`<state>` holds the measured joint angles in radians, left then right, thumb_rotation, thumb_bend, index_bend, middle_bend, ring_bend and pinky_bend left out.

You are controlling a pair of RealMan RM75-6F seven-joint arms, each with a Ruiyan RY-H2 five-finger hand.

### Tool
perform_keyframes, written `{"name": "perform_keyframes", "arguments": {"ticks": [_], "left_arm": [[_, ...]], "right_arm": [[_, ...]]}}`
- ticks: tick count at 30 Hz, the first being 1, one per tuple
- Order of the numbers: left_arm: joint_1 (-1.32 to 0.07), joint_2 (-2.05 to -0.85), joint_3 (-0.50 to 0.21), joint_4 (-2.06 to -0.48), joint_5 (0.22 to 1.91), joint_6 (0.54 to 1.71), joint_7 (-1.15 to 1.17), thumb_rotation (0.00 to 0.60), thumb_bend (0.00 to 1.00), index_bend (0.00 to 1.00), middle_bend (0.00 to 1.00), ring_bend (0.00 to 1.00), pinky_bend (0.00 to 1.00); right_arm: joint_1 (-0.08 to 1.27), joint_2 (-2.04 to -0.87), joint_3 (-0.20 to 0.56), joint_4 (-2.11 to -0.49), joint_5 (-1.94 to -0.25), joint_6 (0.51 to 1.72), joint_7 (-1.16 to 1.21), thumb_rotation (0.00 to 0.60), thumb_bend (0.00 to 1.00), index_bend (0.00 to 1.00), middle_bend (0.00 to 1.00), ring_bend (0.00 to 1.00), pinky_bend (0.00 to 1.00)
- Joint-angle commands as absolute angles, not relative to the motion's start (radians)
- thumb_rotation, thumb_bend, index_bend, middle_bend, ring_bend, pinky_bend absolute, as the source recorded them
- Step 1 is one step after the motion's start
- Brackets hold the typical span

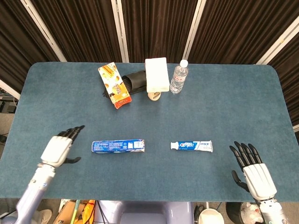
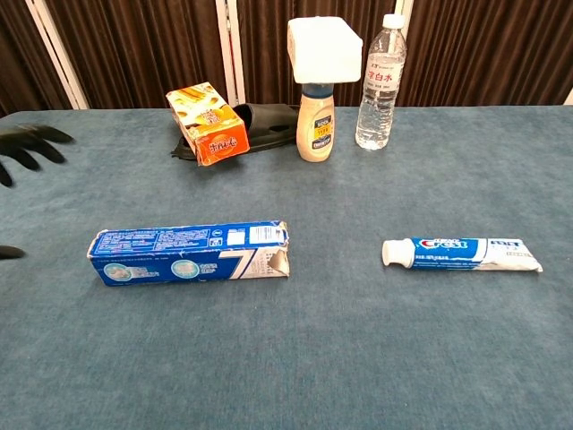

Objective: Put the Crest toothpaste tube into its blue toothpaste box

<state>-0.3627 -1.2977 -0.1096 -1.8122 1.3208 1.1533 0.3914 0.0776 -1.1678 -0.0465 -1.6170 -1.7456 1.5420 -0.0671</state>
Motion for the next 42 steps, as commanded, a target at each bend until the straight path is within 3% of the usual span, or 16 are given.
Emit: {"name": "perform_keyframes", "arguments": {"ticks": [1,15,31,42], "left_arm": [[-0.446,-1.414,-0.154,-1.845,1.152,1.12,0.594,0.6,0.16,0.11,0.2,0.22,0.31],[-0.553,-1.59,-0.173,-1.821,0.975,1.151,0.776,0.6,0.25,0.17,0.23,0.24,0.31],[-0.602,-1.677,-0.159,-1.751,0.899,1.194,0.814,0.6,0.31,0.24,0.28,0.29,0.35],[-0.612,-1.697,-0.144,-1.699,0.942,1.196,0.753,0.6,0.46,0.45,0.54,0.52,0.53]], "right_arm": [[0.076,-1.164,-0.047,-1.619,-1.745,1.545,-0.061,0.6,0.44,0.0,0.0,0.0,0.0],[0.077,-1.156,-0.048,-1.63,-1.736,1.535,-0.038,0.6,0.44,0.0,0.0,0.0,0.0],[0.075,-1.151,-0.049,-1.639,-1.738,1.537,-0.03,0.6,0.44,0.0,0.0,0.0,0.0],[0.075,-1.15,-0.049,-1.64,-1.737,1.534,-0.023,0.6,0.44,0.0,0.0,0.0,0.0]]}}
